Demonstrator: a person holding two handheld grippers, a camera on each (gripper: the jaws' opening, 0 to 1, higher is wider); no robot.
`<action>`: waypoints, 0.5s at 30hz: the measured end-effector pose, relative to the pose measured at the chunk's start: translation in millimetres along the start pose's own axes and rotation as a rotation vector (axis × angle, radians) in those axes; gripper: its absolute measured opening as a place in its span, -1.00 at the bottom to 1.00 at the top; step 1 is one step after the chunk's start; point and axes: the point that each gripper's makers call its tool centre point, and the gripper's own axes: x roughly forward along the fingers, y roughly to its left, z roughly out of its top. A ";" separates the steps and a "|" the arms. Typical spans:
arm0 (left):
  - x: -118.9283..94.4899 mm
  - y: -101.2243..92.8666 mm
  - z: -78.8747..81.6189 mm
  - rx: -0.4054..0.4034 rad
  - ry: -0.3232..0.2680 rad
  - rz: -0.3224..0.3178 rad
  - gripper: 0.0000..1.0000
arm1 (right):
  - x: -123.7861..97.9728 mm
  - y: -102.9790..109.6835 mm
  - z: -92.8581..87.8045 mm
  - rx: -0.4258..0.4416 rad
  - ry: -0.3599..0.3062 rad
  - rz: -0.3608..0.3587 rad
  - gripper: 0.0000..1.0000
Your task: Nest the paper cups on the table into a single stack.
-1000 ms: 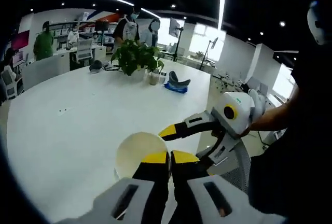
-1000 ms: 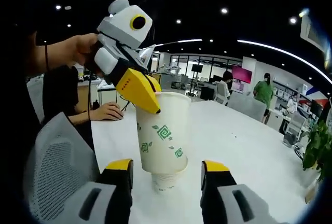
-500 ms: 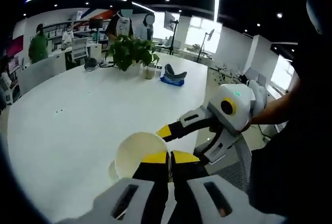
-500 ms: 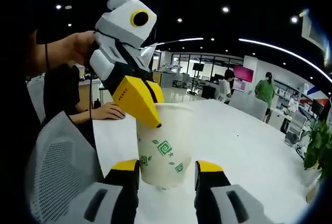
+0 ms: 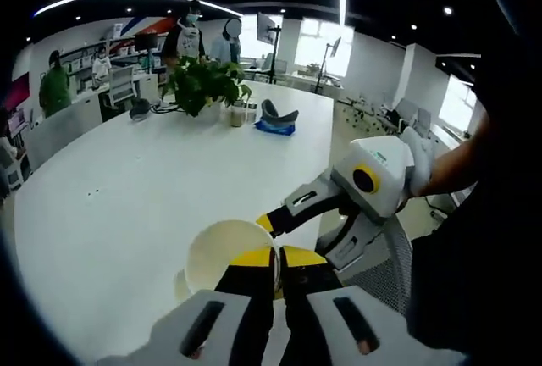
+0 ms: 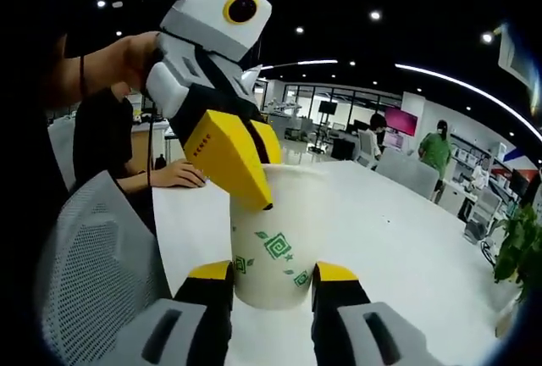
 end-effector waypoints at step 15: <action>-28.7 28.1 20.3 0.011 -0.078 0.052 -0.43 | -2.6 -0.4 0.3 -0.025 -0.013 -0.007 -0.32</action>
